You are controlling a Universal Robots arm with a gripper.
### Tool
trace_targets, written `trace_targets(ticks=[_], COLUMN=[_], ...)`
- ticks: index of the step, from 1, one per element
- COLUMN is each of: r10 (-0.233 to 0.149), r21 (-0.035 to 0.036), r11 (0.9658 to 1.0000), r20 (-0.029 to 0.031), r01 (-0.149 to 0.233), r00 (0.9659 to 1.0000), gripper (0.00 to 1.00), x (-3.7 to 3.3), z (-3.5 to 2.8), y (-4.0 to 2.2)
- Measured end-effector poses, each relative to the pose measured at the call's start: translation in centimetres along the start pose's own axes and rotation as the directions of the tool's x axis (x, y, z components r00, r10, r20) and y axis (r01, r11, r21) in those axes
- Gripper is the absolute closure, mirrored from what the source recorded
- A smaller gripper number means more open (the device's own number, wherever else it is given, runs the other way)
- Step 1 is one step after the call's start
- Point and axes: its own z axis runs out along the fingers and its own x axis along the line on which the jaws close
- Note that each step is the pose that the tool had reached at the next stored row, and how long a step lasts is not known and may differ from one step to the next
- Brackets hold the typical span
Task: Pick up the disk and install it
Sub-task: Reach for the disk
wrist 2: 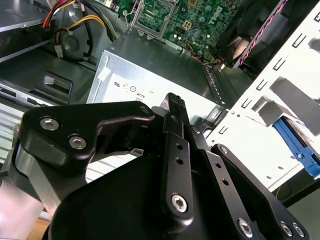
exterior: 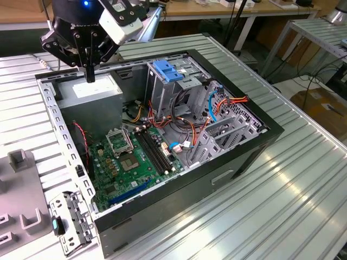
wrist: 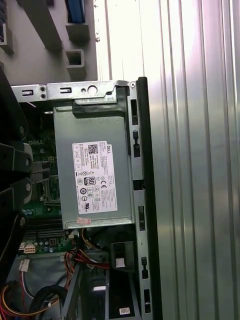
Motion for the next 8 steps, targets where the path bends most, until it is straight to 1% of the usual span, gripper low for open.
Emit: trace_targets(ticks=[8], r10=[0.000], r21=[0.0000], r11=[1.0000], r20=[-0.0003], r01=[0.000], r00=[1.0000], gripper=[0.89], x=[0.43], z=[-0.01], y=[-0.03])
